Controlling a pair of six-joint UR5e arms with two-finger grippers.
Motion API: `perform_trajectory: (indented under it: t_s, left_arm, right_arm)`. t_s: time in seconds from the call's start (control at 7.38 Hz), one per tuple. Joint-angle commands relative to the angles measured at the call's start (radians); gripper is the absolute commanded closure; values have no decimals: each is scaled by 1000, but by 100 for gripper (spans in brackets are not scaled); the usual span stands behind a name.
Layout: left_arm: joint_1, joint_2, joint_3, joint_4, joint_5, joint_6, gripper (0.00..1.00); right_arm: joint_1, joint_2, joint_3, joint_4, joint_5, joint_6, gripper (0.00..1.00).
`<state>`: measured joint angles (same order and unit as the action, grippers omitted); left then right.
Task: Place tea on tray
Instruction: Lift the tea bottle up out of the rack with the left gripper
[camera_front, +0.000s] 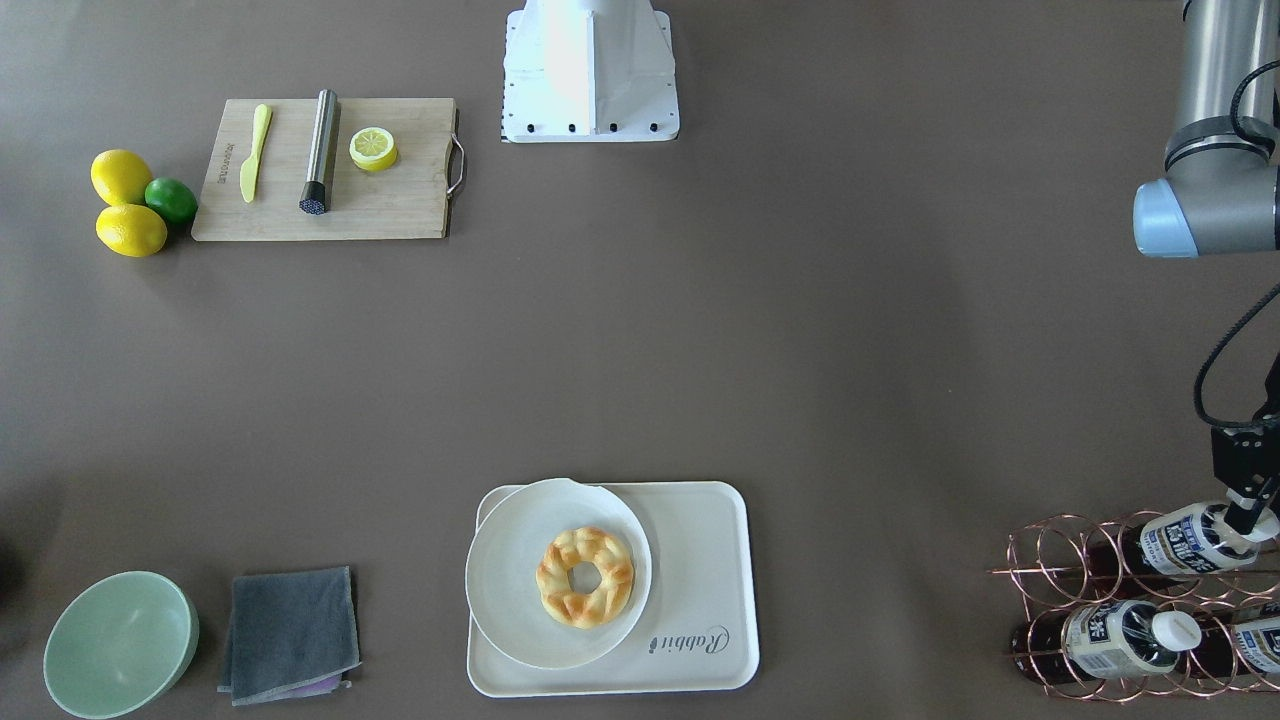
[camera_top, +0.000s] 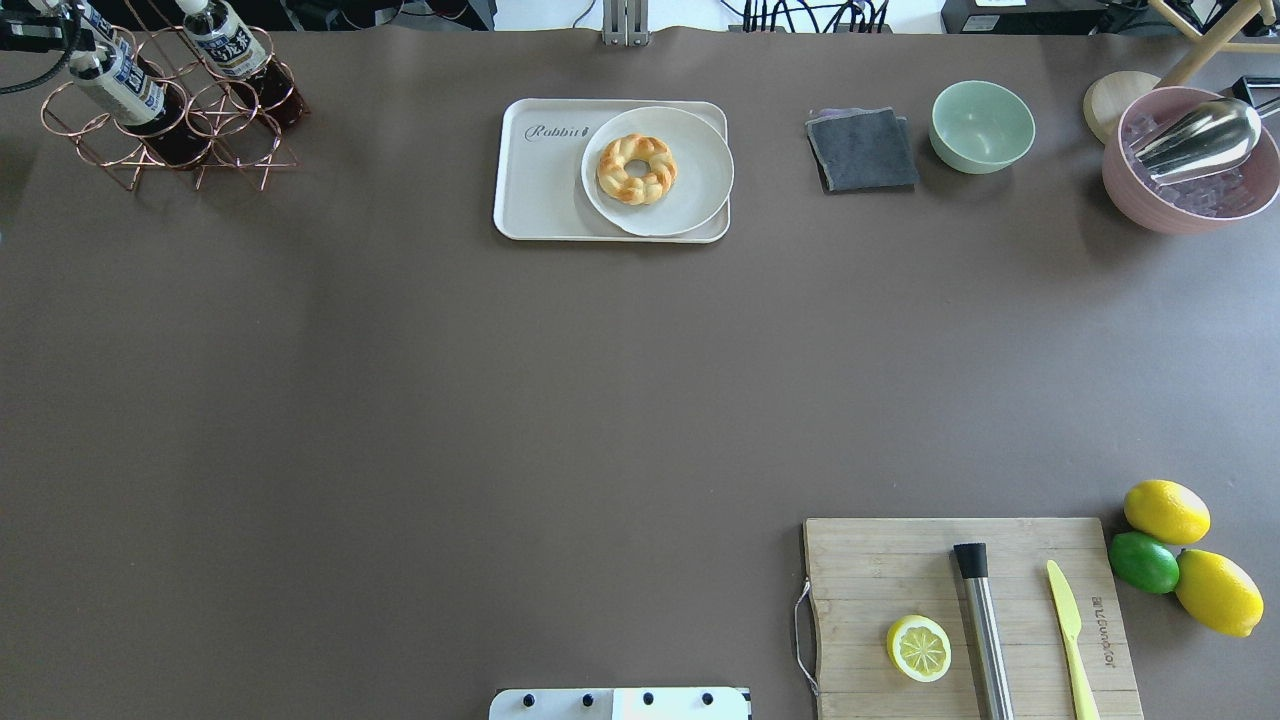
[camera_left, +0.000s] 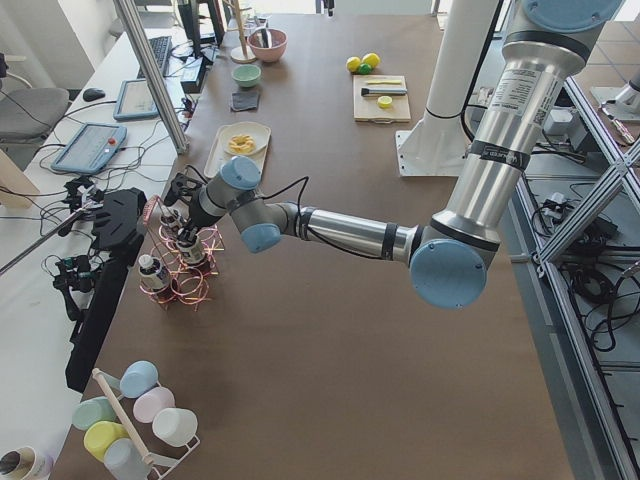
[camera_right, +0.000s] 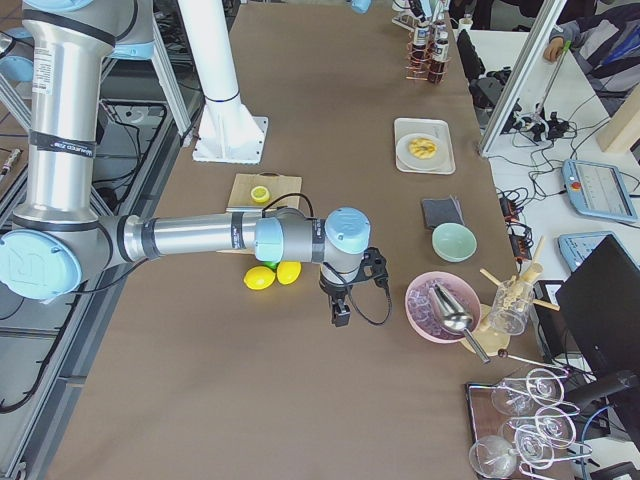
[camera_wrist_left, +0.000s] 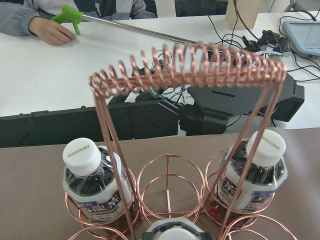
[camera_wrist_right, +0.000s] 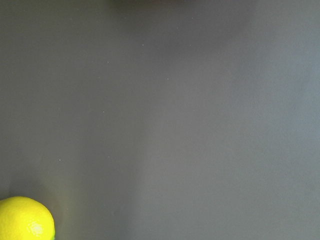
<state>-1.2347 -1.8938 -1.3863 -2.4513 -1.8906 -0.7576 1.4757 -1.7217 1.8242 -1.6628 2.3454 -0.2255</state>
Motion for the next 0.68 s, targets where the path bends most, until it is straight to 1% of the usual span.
perform_trajectory:
  t_s: [0.0,0.14,0.27,0.54]
  left_arm:
    - [-90,8,-67,3,-112,9,100]
    - [-157,16,-132,59,-186,11,100]
    - [-193,21,-202,101,-215,12,100]
    - [-207,144,-410,184,-213,12,100]
  right_arm:
    - [0,-12,10,0,3,0,0]
    - [0,-12,9,0,3,0,0]
    - [0,-12,9,0,2,0,0]
    - [0,-12,7,0,3,0,0]
